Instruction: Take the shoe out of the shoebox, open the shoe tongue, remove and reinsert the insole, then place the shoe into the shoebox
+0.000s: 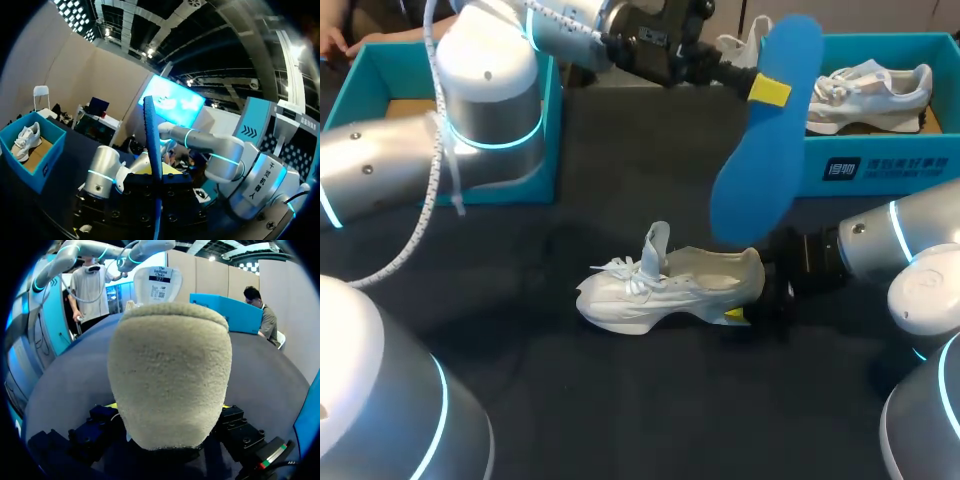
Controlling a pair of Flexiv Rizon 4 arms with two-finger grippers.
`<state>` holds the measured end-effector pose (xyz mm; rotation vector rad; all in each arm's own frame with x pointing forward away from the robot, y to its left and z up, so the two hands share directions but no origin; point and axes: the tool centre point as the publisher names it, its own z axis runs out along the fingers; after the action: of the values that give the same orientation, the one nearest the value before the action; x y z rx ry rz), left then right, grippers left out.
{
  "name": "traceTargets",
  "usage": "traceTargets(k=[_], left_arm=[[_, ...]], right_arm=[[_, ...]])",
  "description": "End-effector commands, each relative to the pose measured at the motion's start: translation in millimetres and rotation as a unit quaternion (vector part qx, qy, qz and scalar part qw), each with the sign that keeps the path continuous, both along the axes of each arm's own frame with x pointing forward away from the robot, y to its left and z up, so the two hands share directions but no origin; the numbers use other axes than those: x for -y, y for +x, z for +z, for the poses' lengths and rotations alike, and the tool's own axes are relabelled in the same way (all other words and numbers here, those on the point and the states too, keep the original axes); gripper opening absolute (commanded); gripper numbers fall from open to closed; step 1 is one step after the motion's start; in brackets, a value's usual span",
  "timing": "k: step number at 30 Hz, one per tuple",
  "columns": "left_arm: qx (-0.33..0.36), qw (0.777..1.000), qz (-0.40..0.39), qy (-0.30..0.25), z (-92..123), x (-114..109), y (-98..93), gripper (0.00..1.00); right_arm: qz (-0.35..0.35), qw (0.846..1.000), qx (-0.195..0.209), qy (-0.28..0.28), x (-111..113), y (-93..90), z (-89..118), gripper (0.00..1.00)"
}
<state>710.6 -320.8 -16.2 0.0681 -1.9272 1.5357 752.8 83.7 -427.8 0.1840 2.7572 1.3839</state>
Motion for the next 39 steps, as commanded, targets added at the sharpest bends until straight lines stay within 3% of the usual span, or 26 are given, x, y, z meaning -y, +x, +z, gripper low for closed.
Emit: traceTargets(k=[1, 14, 23, 31, 39], left_arm=[[-0.019, 0.999, 0.043, 0.02, 15, -11, -22.1, 0.0], [-0.08, 0.99, 0.112, 0.031, 34, -37, -47.6, 0.0], [-0.101, 0.987, 0.126, 0.008, 43, -46, -62.5, 0.0], [-0.133, 0.985, 0.113, 0.016, 45, -50, -81.0, 0.0], [-0.215, 0.969, 0.119, 0.034, 40, -53, -94.0, 0.0]], right_arm=[[-0.001, 1.0, 0.0, -0.003, -1, 1.6, -4, 0.0], [-0.001, 1.0, 0.0, -0.003, -1, 1.6, -4, 0.0], [-0.001, 1.0, 0.0, -0.003, -1, 1.6, -4, 0.0], [-0.001, 1.0, 0.0, -0.003, -1, 1.6, -4, 0.0], [-0.001, 1.0, 0.0, -0.003, -1, 1.6, -4, 0.0]])
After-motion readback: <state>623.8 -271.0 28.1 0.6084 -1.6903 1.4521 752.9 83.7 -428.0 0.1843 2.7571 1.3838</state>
